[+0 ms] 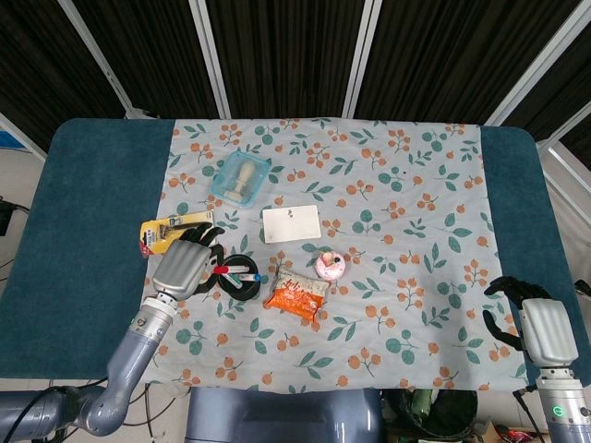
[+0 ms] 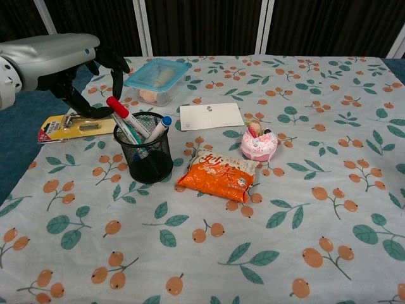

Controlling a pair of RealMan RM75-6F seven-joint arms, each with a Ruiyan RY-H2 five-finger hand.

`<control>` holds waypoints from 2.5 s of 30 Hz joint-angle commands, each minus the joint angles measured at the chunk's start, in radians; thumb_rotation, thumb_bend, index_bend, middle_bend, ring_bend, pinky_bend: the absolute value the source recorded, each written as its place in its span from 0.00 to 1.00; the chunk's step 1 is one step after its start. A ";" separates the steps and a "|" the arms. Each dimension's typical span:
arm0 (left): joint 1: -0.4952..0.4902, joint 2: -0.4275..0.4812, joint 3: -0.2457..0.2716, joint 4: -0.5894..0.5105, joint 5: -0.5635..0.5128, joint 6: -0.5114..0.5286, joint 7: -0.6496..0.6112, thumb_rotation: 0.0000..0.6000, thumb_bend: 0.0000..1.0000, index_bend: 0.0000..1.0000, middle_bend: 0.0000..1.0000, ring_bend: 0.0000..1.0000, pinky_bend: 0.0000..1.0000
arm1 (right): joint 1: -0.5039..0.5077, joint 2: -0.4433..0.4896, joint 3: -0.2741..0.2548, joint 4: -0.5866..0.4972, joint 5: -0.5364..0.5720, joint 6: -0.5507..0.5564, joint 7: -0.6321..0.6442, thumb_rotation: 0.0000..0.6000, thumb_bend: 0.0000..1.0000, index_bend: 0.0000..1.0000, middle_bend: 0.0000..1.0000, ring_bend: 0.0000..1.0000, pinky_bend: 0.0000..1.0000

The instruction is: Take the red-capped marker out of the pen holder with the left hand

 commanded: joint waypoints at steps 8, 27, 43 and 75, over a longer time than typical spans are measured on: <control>0.005 0.019 0.002 -0.017 0.019 0.004 -0.008 1.00 0.32 0.55 0.19 0.09 0.22 | 0.001 0.002 -0.002 -0.006 -0.001 -0.005 0.002 1.00 0.43 0.47 0.38 0.37 0.35; -0.003 -0.001 0.006 -0.005 0.003 0.000 0.017 1.00 0.32 0.56 0.19 0.09 0.22 | 0.004 0.003 -0.003 -0.009 0.001 -0.009 0.006 1.00 0.43 0.47 0.38 0.37 0.35; -0.001 0.022 -0.010 -0.042 0.026 0.016 0.006 1.00 0.32 0.56 0.19 0.09 0.22 | 0.003 0.003 -0.003 -0.008 0.000 -0.007 0.003 1.00 0.43 0.47 0.38 0.37 0.35; 0.118 0.253 0.024 0.076 0.043 -0.027 -0.173 1.00 0.32 0.51 0.17 0.09 0.22 | -0.002 0.000 -0.002 -0.017 0.007 -0.001 -0.015 1.00 0.43 0.47 0.38 0.37 0.35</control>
